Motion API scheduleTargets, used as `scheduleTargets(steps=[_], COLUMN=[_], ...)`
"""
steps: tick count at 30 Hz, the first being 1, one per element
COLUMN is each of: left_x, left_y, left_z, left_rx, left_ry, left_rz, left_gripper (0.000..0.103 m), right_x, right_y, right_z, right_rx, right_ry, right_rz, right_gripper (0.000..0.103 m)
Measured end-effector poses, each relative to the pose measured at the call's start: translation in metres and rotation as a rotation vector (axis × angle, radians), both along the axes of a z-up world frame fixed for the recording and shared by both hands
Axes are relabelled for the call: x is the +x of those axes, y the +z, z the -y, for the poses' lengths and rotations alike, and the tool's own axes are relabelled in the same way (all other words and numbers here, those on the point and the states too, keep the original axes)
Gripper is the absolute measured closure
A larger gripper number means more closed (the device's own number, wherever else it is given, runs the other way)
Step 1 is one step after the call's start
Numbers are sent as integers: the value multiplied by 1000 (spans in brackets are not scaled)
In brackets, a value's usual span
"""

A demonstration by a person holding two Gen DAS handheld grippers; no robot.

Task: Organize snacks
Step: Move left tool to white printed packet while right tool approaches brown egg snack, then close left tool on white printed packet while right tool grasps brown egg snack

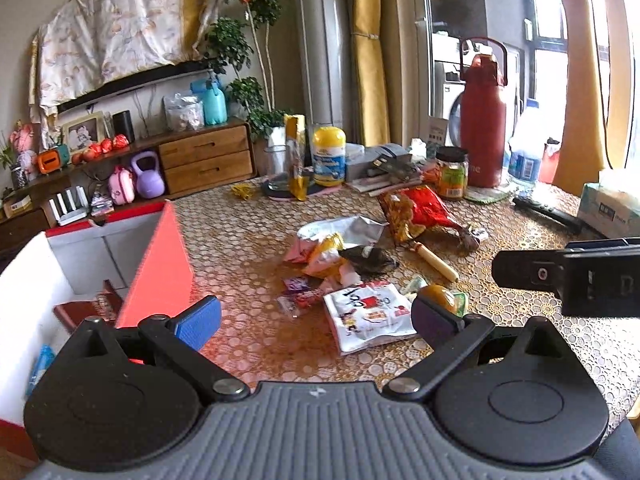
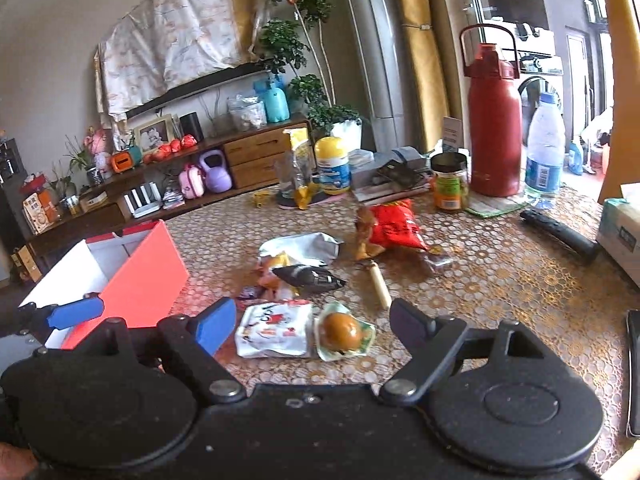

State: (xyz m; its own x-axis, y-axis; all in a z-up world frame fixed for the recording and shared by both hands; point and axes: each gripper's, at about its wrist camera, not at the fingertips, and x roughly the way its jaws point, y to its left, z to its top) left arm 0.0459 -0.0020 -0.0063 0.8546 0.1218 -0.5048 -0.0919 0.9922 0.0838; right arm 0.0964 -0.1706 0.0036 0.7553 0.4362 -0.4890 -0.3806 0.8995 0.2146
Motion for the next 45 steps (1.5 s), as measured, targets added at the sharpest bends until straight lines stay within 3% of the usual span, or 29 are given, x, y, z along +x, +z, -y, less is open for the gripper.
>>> scheduleTargets(steps=[19,28,31,33,35,45], left_x=[65,82,83,83,80,62], left_y=[-49,-64,-68,-69,-67,-60], left_z=[17,13,10,9,11,-7], left_rx=[-71,-99,-123,-143,-161,-213], left_ry=[26,46,38,17,-11,15], left_rz=[-92,-92,-98,-92,-82,-100], left_gripper=[1,2,6,13,28,30], right_x=[15,25,29,32,35,49], right_y=[-38,-47,-48,-49,-50,-56], right_z=[35,38,36,35,34,20], right_rx=[17,32,35,37,35,8], right_ry=[-75,-73,-68,-64,-61,-43], right_rz=[-47,-67,-70,-71,-73,-76], right_gripper=[18,16,16,16,16,16])
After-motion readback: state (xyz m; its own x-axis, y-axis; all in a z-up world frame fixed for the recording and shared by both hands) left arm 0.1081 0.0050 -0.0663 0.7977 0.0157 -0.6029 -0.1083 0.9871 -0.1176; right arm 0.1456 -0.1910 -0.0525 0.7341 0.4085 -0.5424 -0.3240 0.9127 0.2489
